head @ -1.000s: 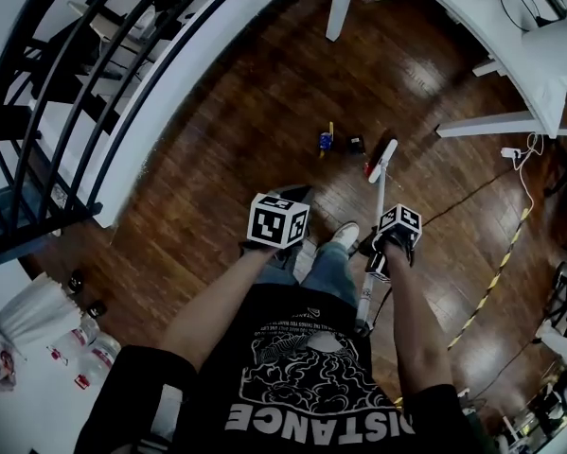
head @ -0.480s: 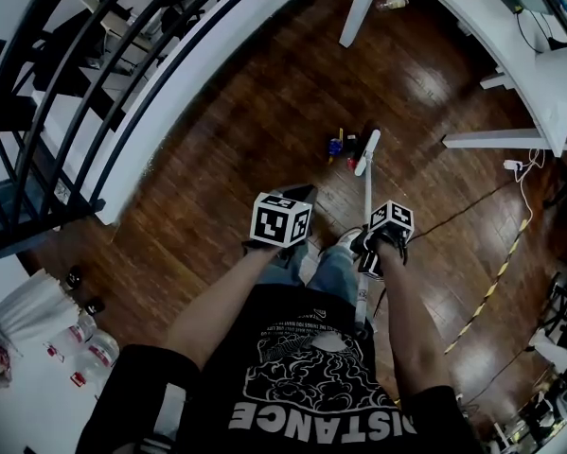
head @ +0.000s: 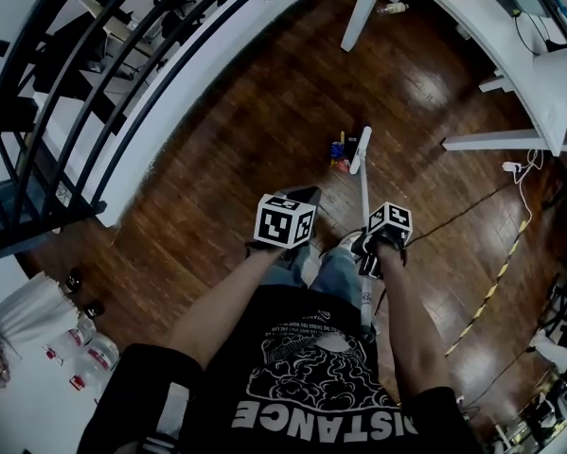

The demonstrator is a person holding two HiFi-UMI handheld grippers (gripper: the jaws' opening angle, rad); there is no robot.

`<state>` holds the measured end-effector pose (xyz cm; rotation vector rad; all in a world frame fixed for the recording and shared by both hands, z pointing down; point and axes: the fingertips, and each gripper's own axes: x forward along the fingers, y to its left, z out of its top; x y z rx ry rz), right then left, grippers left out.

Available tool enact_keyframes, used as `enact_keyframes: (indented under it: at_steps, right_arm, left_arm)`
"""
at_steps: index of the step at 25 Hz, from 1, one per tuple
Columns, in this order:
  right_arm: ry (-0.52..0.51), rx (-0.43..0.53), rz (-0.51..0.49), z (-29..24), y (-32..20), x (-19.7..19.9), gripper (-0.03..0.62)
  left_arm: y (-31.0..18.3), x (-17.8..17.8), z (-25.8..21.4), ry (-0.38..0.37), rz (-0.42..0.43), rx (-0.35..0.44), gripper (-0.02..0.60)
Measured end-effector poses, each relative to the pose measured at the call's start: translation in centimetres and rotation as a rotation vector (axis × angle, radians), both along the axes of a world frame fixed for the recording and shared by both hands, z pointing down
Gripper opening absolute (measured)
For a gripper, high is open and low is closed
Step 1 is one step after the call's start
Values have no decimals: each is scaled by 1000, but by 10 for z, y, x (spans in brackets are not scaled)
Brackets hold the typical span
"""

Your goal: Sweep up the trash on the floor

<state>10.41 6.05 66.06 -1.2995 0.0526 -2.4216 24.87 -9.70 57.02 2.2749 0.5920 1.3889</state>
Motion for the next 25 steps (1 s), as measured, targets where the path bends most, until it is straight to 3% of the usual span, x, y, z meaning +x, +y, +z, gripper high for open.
enact_keyframes:
  at_steps: [18, 25]
  right_arm:
    - [105, -18, -138, -31, 47, -29, 0]
    - [155, 33, -151, -45, 67, -29, 0]
  left_arm:
    - [27, -34, -6, 5, 16, -61, 6]
    - [21, -44, -17, 32, -54, -40, 6]
